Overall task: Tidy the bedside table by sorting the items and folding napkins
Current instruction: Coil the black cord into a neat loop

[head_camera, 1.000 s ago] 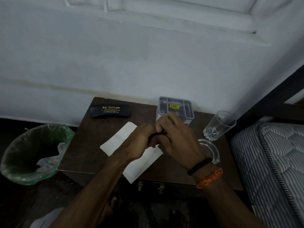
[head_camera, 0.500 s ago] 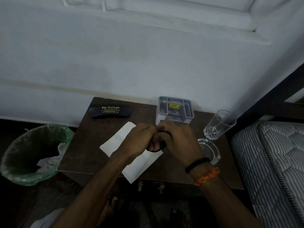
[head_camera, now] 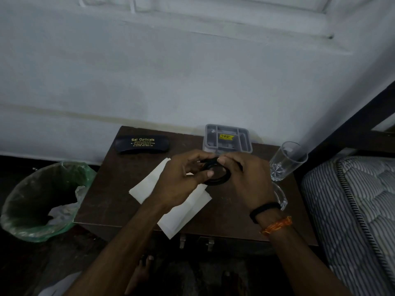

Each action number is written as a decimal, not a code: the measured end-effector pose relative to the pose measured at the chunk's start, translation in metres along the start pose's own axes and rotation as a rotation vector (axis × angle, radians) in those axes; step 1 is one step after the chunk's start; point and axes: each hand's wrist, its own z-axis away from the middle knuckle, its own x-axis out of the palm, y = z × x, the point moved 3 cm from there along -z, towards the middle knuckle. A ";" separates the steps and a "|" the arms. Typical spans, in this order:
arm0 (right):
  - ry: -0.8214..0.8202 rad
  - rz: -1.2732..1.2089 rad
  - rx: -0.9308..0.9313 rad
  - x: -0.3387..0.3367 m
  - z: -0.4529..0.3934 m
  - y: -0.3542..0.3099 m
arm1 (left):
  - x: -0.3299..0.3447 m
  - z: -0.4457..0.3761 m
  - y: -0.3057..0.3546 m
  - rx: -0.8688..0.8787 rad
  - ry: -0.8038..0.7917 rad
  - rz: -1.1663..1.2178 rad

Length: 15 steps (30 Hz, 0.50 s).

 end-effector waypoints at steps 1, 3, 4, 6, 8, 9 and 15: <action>-0.013 -0.015 0.016 0.001 0.000 0.001 | 0.001 0.000 0.000 0.004 0.026 0.025; -0.029 -0.059 0.037 0.001 0.000 0.002 | 0.000 0.001 -0.002 -0.021 0.068 0.134; -0.031 -0.075 0.040 0.001 0.000 0.002 | 0.000 0.001 -0.003 -0.042 0.078 0.191; -0.058 -0.082 0.040 0.000 -0.001 0.004 | 0.001 0.001 -0.004 -0.071 0.083 0.261; -0.141 -0.073 0.042 -0.002 -0.002 0.006 | 0.002 0.002 -0.005 -0.071 0.084 0.233; -0.198 -0.047 0.027 -0.003 -0.002 0.007 | 0.003 0.002 -0.005 -0.068 0.090 0.183; -0.367 0.406 -0.187 -0.009 -0.002 0.011 | 0.008 0.002 -0.013 -0.135 0.005 0.047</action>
